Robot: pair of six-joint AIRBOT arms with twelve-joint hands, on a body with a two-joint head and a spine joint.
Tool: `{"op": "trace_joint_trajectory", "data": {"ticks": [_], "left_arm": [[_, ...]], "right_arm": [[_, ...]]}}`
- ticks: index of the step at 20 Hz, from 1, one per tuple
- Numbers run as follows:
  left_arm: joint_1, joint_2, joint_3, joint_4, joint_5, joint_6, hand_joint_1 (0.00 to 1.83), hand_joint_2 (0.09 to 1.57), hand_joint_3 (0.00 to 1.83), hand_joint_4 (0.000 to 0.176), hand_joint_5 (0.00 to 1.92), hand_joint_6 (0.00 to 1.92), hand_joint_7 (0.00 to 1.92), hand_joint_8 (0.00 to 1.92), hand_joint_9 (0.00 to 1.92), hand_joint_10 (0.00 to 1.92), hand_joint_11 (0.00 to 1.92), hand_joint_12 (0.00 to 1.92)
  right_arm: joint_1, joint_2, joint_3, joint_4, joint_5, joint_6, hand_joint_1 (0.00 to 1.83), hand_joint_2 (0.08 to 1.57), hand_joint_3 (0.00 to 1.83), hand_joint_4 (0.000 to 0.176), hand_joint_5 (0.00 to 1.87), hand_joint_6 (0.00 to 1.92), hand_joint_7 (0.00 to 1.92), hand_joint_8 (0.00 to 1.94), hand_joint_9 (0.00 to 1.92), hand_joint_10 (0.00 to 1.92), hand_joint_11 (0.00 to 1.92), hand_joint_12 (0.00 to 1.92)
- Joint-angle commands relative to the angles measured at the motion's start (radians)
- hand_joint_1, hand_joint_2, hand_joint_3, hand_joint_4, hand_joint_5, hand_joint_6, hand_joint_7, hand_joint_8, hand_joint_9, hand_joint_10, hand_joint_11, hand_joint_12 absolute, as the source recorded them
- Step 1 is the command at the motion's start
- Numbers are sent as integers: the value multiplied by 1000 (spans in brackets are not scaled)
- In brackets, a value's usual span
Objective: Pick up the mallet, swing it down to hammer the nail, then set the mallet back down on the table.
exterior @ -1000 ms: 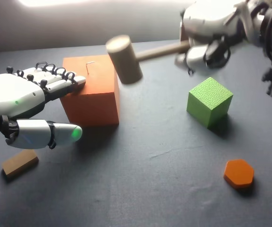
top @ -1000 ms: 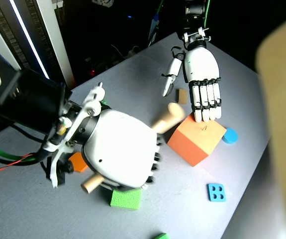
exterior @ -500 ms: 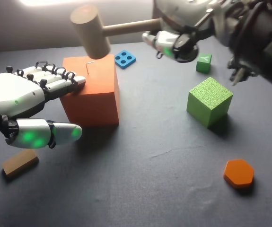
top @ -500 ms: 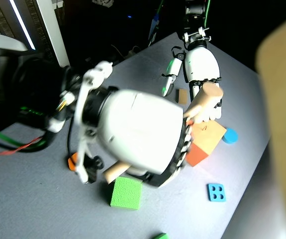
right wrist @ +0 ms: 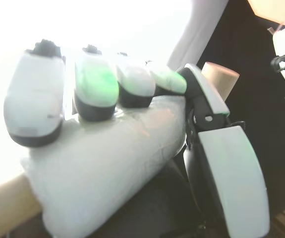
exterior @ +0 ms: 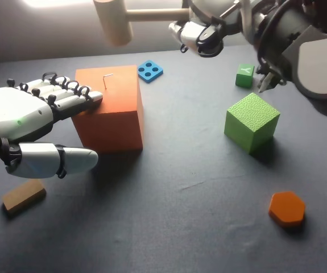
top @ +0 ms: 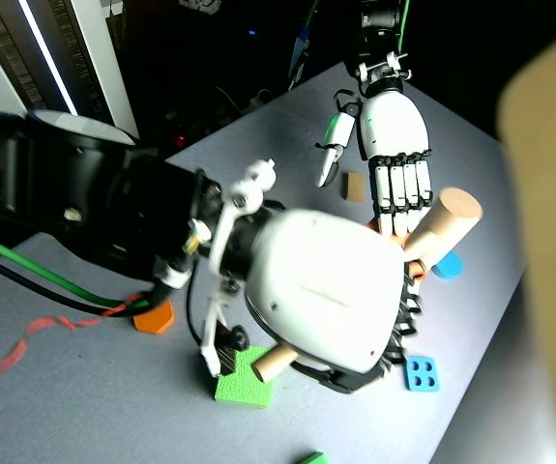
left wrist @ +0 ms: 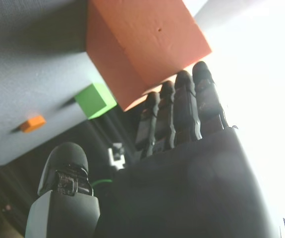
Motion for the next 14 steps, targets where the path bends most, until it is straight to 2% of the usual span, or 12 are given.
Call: {"op": "trace_joint_trajectory", "data": {"ticks": [1, 3, 4, 7, 10, 14], "left_arm": [[-6, -2, 5, -11, -71, -1, 0, 1209, 0, 0, 69, 6, 88, 5, 67, 6, 29, 18], [-6, -2, 5, -11, -71, -1, 0, 1211, 1, 0, 71, 6, 87, 5, 66, 5, 32, 20], [-6, -2, 5, -11, -71, -1, 0, 1211, 1, 0, 79, 7, 93, 7, 76, 7, 48, 32], [-6, -2, 5, -11, -71, -1, 0, 1210, 0, 0, 66, 0, 83, 2, 65, 1, 29, 27], [-6, -2, 5, -11, -71, -1, 0, 1208, 0, 0, 70, 4, 87, 4, 69, 5, 29, 31], [-6, -3, 7, -11, -70, -1, 0, 1216, 3, 0, 81, 7, 98, 8, 81, 8, 43, 44]], "right_arm": [[6, 0, 4, -62, -72, 9, 331, 1571, 17, 0, 1205, 1921, 1593, 1941, 1688, 1921, 1723, 1921], [1, -9, 8, -63, -72, 12, 304, 1571, 31, 0, 1198, 1921, 1598, 1941, 1698, 1921, 1729, 1921], [-17, -23, 9, -98, -69, 17, 307, 1571, 30, 6, 1184, 1921, 1607, 1941, 1719, 1921, 1750, 1921], [-20, -27, 9, -98, -68, 17, 298, 1571, 27, 14, 1188, 1921, 1594, 1941, 1704, 1921, 1729, 1921], [-38, -37, 21, -112, -58, 21, 369, 1567, 6, 46, 1189, 1921, 1586, 1941, 1697, 1921, 1730, 1921], [-95, -67, 88, -112, -12, 58, 297, 1571, 30, 81, 1200, 1921, 1593, 1941, 1700, 1921, 1733, 1921]]}}
